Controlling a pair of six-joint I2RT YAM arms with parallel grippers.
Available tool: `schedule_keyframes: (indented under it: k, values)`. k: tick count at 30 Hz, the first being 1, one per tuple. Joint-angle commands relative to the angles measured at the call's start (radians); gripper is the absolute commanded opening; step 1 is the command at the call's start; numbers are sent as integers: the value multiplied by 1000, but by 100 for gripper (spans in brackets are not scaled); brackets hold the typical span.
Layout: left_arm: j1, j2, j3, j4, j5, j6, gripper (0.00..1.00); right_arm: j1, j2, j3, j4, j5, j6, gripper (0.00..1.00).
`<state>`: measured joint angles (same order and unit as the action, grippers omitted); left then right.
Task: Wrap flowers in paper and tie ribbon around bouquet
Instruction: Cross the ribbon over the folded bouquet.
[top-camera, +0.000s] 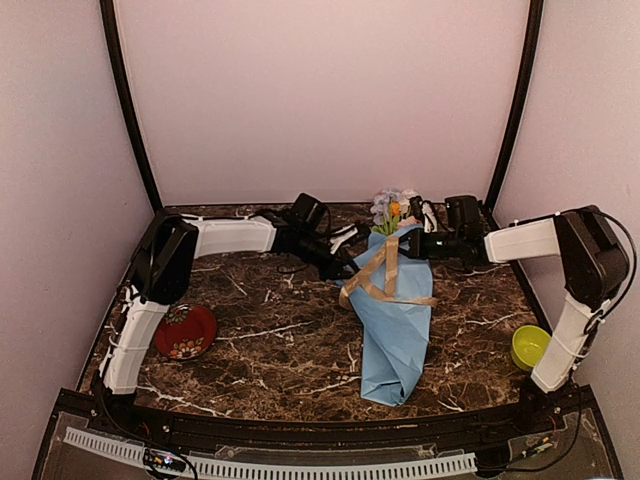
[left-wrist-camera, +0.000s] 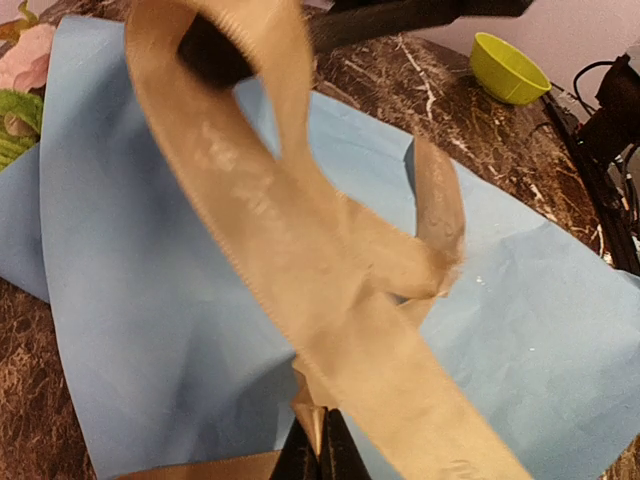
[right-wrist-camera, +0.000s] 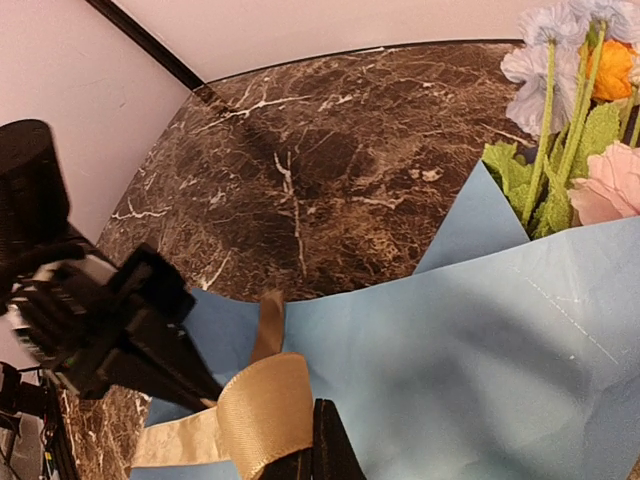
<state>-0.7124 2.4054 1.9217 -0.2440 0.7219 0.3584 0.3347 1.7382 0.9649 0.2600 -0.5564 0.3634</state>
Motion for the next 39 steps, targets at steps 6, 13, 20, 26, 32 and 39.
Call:
schedule_keyframes:
  k: [6,13,20,26,32,39]
  values:
    - [-10,-224,-169,219,174,-66,0,33,118,106,-190,13,-109,0]
    - [-10,-249,-201,302,176,-108,0,72,113,78,-292,-32,-187,4]
    - [-10,-266,-232,372,182,-148,0,73,60,54,-457,-42,-253,37]
    - [-10,-269,-249,391,187,-158,0,69,19,114,-613,85,-267,50]
    - [-9,-269,-256,394,185,-164,0,67,50,224,-745,199,-267,56]
    - [-9,-269,-264,402,182,-167,0,67,50,255,-745,176,-274,54]
